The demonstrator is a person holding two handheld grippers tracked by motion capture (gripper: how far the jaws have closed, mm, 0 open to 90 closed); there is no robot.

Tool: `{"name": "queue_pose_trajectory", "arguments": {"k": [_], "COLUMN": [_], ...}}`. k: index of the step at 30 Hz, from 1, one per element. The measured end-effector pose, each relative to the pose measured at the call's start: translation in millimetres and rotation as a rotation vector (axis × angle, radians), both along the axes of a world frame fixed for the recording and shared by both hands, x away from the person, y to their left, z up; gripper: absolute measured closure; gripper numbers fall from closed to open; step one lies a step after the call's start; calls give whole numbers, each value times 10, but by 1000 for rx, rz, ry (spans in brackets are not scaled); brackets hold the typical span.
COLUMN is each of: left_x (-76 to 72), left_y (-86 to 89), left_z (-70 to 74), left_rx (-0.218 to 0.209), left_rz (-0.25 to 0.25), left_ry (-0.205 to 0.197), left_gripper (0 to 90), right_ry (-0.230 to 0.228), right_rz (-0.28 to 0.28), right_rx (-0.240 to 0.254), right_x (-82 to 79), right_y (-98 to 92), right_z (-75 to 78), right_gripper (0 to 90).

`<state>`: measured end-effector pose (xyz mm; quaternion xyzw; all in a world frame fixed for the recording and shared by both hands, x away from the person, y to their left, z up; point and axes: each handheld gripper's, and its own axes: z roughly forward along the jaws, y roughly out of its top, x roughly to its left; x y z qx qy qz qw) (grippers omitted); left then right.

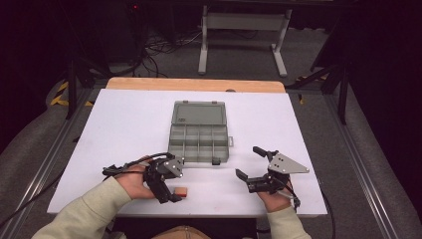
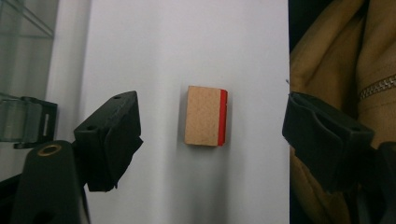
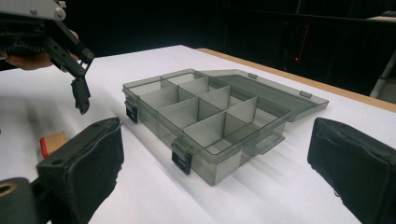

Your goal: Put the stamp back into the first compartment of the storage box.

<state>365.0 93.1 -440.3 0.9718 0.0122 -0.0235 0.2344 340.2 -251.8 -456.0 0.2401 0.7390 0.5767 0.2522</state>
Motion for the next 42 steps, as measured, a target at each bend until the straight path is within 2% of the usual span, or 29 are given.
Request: {"name": "queue_pose_trajectory", "arguments": {"k": [6, 9, 14, 19, 25, 27, 31, 42], "left_x": [32, 30, 27, 7, -3, -21, -24, -16], "left_y": [-13, -36, -56, -73, -76, -81, -83, -77], "left_z": [-35, -63, -83, -138, -173, -175, -177, -167], "left_rx": [39, 60, 55, 74, 74, 76, 79, 77], "left_rz": [-2, -12, -16, -24, -30, -38, -38, -42], "left_ry": [19, 23, 19, -11, -27, -48, -65, -68], "left_gripper": [233, 277, 350, 419, 512, 592, 654, 661], "right_ry": [1, 3, 4, 7, 9, 10, 13, 14], "right_rz": [0, 0, 0, 0, -2, -2, 4, 5], "right_rx": [-1, -1, -2, -3, -4, -6, -3, -1], "right_x": [0, 2, 3, 5, 7, 9, 12, 15], "right_y": [1, 2, 1, 1, 2, 4, 4, -1], "right_z": [-1, -3, -4, -6, -8, -10, -12, -15], "right_gripper": [41, 41, 41, 41, 42, 42, 42, 42]}}
